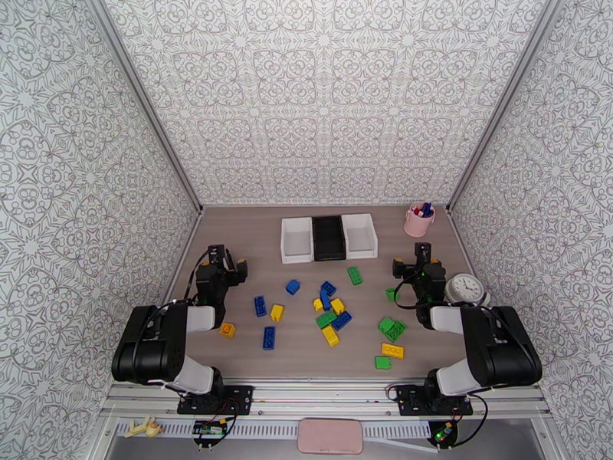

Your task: Sort the legos into containers by color

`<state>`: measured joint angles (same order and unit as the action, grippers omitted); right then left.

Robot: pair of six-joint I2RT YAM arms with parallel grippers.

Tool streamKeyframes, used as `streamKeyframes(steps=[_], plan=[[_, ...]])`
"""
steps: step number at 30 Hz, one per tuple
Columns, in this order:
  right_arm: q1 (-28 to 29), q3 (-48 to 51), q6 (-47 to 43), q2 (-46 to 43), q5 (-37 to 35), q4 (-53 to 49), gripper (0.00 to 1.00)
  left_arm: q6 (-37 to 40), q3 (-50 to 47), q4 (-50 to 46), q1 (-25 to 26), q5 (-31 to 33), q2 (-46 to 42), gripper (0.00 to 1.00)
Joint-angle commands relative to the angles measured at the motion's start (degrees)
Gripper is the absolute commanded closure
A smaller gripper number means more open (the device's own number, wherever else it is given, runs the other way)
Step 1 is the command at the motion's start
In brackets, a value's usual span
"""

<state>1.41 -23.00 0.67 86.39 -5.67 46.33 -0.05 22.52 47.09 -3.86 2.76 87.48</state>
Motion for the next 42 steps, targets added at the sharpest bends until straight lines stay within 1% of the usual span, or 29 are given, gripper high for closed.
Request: streamKeyframes(steps=[1, 3, 4, 6, 9, 12, 15, 20, 23, 29, 33, 36, 40, 42], plan=[[0.0, 0.3, 0.7, 0.1, 0.5, 1.2, 0.0, -0.4, 0.6, -0.3, -0.1, -0.6, 0.0, 0.0], [0.0, 0.3, 1.0, -0.3, -0.2, 0.9, 0.0, -0.3, 0.4, -0.4, 0.2, 0.0, -0.3, 0.01], [0.0, 0.1, 1.6, -1.1, -1.3, 0.0, 0.0, 0.0, 0.3, -0.8, 0.9, 1.3, -0.9, 0.0], [0.0, -1.1, 1.7, -3.6, -2.1, -4.3, 0.0, 0.8, 0.3, -2.0, 2.0, 3.1, -3.1, 0.0], [0.1, -4.0, 2.3, -7.5, -2.1, -13.3, 0.0, 1.9, 0.8, -6.7, 3.2, 4.0, -7.7, 0.0], [0.2, -5.6, 2.6, -9.2, -1.2, -17.5, 0.01, 3.1, 1.7, -12.2, 4.3, 3.8, -13.0, 0.0], [0.3, -8.9, 5.0, -10.2, -1.4, -24.9, 0.0, 2.1, 2.7, -16.7, 5.6, 1.6, -17.8, 0.0], [0.8, -15.9, 9.8, -10.9, 2.6, -37.2, 0.0, 2.0, 4.8, -23.2, 10.4, -2.7, -23.2, 0.0], [2.7, -20.2, 9.4, -9.4, 3.0, -43.7, 0.01, 2.7, 5.6, -26.3, 14.3, -4.6, -25.9, 0.0], [8.7, -30.6, 8.7, -2.1, 1.3, -57.6, 0.0, 3.9, 6.0, -32.9, 21.9, -12.2, -31.0, 0.0], [13.9, -37.7, 8.3, 3.5, 0.0, -65.7, 0.0, 3.2, 5.4, -35.5, 27.7, -13.9, -33.6, 0.0], [17.6, -41.0, 8.1, 7.2, -0.8, -68.3, 0.0, 1.6, 4.0, -34.1, 31.6, -13.9, -33.9, 0.0], [21.1, -43.5, 9.2, 11.7, 1.6, -68.5, 0.0, -3.0, 1.8, -27.9, 35.2, -13.9, -32.3, 0.0], [22.4, -44.7, 9.8, 13.8, 2.3, -68.6, 0.0, -3.5, 1.3, -26.0, 36.8, -13.7, -30.7, 0.0]])
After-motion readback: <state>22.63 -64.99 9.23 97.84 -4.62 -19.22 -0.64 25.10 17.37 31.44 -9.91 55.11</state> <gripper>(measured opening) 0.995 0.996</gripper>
